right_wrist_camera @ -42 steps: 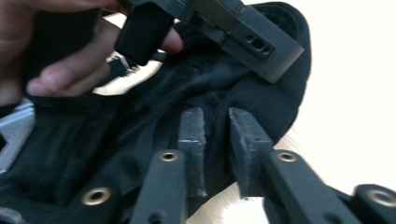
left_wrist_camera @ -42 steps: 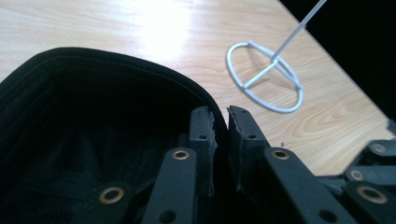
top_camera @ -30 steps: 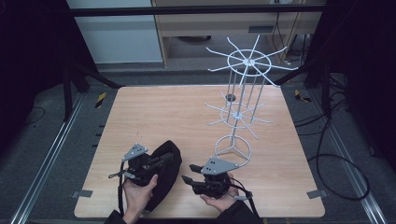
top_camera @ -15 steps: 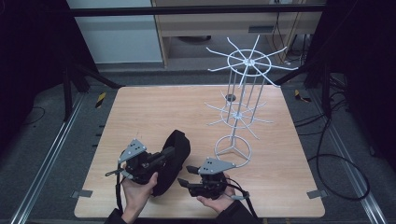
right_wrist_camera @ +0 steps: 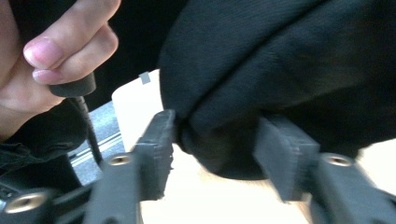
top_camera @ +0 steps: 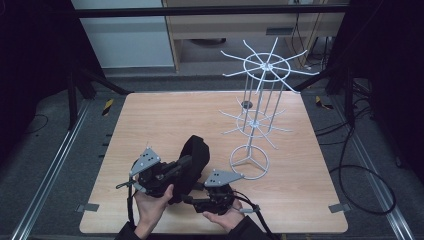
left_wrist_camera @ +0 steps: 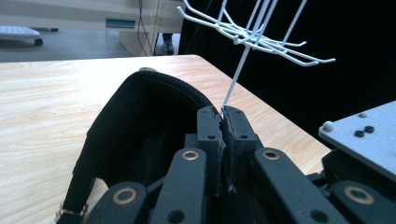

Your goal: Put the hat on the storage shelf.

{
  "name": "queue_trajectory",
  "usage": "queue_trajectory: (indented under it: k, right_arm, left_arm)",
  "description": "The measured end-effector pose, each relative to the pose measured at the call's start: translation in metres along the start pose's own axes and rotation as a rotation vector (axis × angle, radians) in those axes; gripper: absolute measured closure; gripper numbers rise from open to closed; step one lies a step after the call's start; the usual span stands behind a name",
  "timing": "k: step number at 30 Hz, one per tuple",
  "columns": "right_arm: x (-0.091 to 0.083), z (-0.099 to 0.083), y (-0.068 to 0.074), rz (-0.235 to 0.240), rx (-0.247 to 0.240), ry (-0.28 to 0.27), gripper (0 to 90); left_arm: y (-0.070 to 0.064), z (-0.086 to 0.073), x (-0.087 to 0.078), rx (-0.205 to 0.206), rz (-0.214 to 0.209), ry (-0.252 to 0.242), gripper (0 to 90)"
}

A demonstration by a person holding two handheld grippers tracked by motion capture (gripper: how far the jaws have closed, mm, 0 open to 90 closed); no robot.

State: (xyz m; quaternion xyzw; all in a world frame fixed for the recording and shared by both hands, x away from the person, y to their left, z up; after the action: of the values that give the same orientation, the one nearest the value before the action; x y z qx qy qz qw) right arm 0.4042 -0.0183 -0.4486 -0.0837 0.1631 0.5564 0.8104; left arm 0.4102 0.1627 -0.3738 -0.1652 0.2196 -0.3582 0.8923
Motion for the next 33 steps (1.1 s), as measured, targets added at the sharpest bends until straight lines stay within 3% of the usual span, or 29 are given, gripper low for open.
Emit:
queue_trajectory:
  k: [1, 2, 3, 9, 12, 18, 19, 24, 28, 31, 33]
  right_arm:
    - [0.0, 0.0, 0.0, -0.009, -0.008, -0.005, 77.4]
    - [0.0, 0.0, 0.0, -0.009, -0.008, -0.005, 77.4]
    - [-0.002, 0.0, -0.001, -0.026, -0.015, -0.014, 88.4]
    - [-0.008, 0.001, -0.004, -0.06, -0.035, -0.019, 90.0]
    - [-0.012, 0.002, -0.005, -0.101, -0.078, 0.022, 90.0]
    - [-0.02, 0.005, -0.008, -0.157, -0.122, 0.07, 90.0]
    - [-0.022, 0.006, -0.009, -0.176, -0.143, 0.098, 90.0]
    - [-0.024, 0.006, -0.011, -0.192, -0.177, 0.175, 90.0]
    - [-0.022, 0.008, -0.011, -0.199, -0.192, 0.198, 90.0]
    - [-0.02, 0.009, -0.012, -0.178, -0.196, 0.216, 90.0]
    - [-0.017, 0.008, -0.01, -0.174, -0.203, 0.229, 90.0]
  left_arm:
    - [-0.003, 0.0, -0.001, 0.006, -0.008, -0.007, 85.7]
    - [-0.003, 0.0, -0.001, 0.006, -0.008, -0.007, 85.7]
    - [-0.005, 0.002, -0.003, 0.013, -0.018, -0.013, 85.7]
    - [-0.008, 0.004, -0.006, 0.027, -0.028, -0.021, 85.7]
    - [-0.008, 0.004, -0.007, 0.043, -0.02, -0.025, 85.7]
    - [-0.003, 0.005, -0.012, 0.046, -0.011, -0.038, 85.8]
    - [0.0, 0.004, -0.013, 0.049, -0.002, -0.032, 85.8]
    - [0.012, -0.002, -0.019, 0.039, 0.018, -0.02, 86.0]
    - [0.017, -0.003, -0.025, 0.045, 0.042, -0.021, 89.8]
    - [0.019, -0.003, -0.029, 0.049, 0.052, -0.017, 89.7]
    - [0.021, -0.004, -0.028, 0.051, 0.06, 0.007, 89.5]
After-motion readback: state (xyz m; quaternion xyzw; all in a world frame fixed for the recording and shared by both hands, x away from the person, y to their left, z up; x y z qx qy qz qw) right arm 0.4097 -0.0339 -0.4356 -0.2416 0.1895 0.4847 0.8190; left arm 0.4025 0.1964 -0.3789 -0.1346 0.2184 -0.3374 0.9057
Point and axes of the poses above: each handheld gripper's, and its own axes: x roughly forward along the jaws, z roughly out of its top, y roughly to its left, the point moved 1 cm from there along x, roughly forward along the jaws, and after that the axes turned 13 degrees about -x, right-handed, at the moved point
